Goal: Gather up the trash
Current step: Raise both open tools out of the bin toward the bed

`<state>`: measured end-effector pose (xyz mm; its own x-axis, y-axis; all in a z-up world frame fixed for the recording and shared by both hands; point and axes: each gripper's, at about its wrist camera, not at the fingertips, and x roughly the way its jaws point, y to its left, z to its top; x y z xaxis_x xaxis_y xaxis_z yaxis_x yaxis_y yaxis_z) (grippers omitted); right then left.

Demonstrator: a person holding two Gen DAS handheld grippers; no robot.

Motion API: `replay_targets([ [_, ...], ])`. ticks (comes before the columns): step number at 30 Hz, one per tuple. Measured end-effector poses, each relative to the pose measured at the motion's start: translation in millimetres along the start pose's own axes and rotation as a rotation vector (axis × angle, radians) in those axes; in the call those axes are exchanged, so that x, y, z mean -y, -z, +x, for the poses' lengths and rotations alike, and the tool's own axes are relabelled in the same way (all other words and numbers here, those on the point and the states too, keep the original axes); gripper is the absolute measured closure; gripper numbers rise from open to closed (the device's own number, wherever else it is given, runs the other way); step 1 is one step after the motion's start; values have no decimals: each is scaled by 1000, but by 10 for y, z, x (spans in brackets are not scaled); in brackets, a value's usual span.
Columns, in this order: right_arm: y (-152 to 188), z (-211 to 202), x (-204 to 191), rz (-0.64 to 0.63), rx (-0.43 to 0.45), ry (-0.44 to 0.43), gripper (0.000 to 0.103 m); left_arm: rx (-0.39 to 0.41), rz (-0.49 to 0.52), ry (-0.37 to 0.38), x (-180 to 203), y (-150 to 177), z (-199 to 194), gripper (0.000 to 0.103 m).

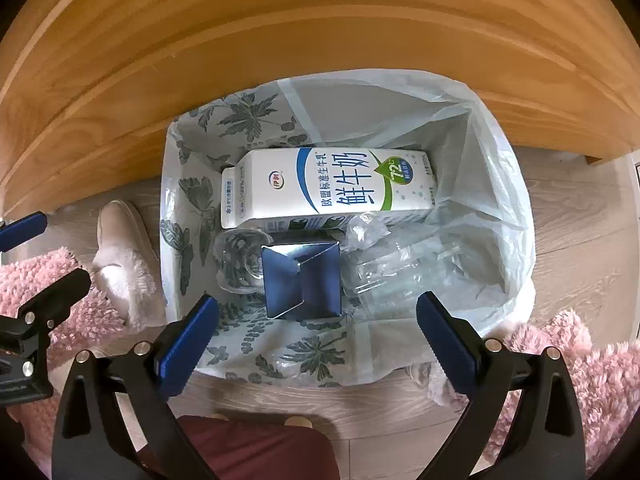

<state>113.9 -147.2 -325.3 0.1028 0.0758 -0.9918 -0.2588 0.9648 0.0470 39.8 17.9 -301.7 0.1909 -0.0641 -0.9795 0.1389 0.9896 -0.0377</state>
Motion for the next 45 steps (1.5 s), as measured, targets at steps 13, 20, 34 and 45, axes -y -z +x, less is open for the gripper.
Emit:
replay_targets([
  [13, 134, -396, 138, 2, 102, -7, 8, 141, -4, 34, 170, 16, -442, 8],
  [20, 244, -748, 209, -1, 187, -37, 8, 262, -53, 81, 176, 15, -864, 8],
  [34, 355, -1439, 235, -10, 391, -39, 8, 449, -73, 76, 237, 158, -1496, 8],
  [45, 454, -1926, 253, -56, 561, -42, 8, 574, -124, 104, 175, 136, -1963, 8],
])
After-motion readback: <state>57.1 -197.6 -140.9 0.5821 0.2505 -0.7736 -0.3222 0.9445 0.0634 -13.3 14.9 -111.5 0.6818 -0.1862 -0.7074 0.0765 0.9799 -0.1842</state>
